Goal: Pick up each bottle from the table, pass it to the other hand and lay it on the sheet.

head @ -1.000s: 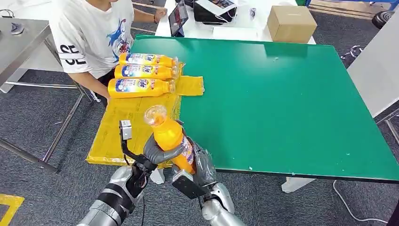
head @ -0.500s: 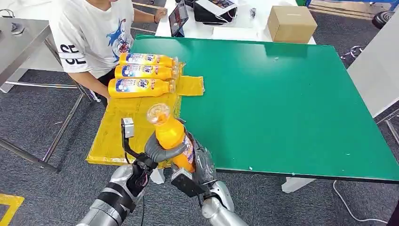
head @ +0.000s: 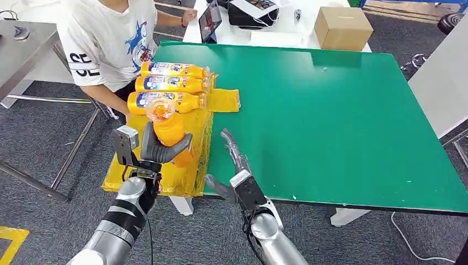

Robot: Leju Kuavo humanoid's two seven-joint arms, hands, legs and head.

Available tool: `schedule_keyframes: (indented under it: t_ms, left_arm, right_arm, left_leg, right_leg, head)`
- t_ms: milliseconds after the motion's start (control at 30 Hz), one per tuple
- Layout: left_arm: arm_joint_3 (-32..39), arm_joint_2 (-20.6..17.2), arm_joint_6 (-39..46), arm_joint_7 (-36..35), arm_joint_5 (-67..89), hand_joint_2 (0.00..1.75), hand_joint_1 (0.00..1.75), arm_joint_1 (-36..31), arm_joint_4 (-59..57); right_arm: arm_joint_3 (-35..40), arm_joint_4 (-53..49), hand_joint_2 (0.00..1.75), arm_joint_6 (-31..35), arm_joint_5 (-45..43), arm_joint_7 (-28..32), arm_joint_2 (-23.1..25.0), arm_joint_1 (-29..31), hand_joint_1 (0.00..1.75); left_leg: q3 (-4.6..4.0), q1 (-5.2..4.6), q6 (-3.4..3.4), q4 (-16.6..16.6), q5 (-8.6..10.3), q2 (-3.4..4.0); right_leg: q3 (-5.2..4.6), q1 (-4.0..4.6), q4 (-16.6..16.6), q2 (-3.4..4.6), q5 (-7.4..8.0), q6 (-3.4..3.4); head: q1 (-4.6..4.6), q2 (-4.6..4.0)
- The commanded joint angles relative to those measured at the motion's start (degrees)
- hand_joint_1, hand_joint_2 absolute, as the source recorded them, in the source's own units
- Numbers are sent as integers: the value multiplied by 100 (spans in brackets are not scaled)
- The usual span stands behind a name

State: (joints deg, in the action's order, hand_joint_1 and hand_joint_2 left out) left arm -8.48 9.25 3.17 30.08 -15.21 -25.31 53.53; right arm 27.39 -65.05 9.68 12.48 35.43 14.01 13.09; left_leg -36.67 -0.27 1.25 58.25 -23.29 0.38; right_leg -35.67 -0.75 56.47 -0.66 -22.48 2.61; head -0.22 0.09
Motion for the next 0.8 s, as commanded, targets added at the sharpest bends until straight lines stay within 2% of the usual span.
schedule_keyframes:
  t_ms: [33,167,300,333,467,500,633,667,767,800]
  left_arm:
    - [383,65,-42,10,82,175,175,-257,-146]
    - [383,65,-42,10,82,175,175,-257,-146]
    - [642,21,1182,430,1070,175,175,-454,-175]
    - [651,-23,1754,564,1612,175,175,-548,-240]
    - [736,-137,2753,745,2755,175,175,-828,-591]
    - [844,-127,2860,750,2922,175,175,-920,-730]
    - [541,-355,3590,440,4377,175,175,-1324,-1532]
    - [19,-591,3489,-209,5430,175,175,-1530,-2108]
    - [36,-708,3496,-53,5918,175,175,-1614,-2632]
    - [3,-724,3396,-33,6026,175,175,-1615,-2710]
  right_arm:
    - [-107,-546,0,-12,11,94,-262,-59,0]
    - [-107,-546,0,-12,11,94,-262,-59,0]
    - [-258,-1140,0,109,-85,330,-189,-229,0]
    - [-301,-1317,0,229,-96,344,-163,-259,0]
    - [-441,-1647,0,370,-400,371,-69,-361,0]
    - [-505,-1857,0,774,-368,457,10,-420,0]
    - [-378,-2355,0,1496,-564,457,5,-444,0]
    - [-463,-2548,0,1708,-751,457,32,-429,0]
    - [-575,-2511,0,1677,-917,457,11,-366,0]
    - [-590,-2456,0,1650,-919,457,10,-357,0]
  left_leg:
    - [12,2,-4,-1,-7,4]
    - [22,7,-9,0,-10,-7]
    - [4,3,-6,3,-6,2]
    - [15,6,-10,8,-13,-6]
    - [10,5,-8,3,-8,1]
    - [20,9,-11,8,-15,-3]
    - [12,3,-7,3,-9,2]
    - [23,6,-10,4,-14,-3]
    - [30,4,-11,-1,-11,-4]
    - [63,13,-20,-1,-25,-7]
  right_leg:
    - [12,2,-3,5,-5,-3]
    - [25,6,-4,-4,-11,-9]
    - [4,3,-1,4,-4,-6]
    - [16,6,5,-1,-14,-10]
    - [9,5,2,4,-8,-7]
    - [21,9,5,2,-15,-11]
    - [10,2,4,6,-8,-7]
    - [25,5,4,3,-14,-10]
    - [29,3,1,2,-13,-10]
    - [63,11,0,5,-26,-21]
  head:
    - [-2,0]
    - [-2,0]
    - [-4,0]
    - [-2,0]
    - [-4,0]
    - [-4,0]
    - [-2,0]
    - [-4,0]
    - [-2,0]
    - [-2,0]
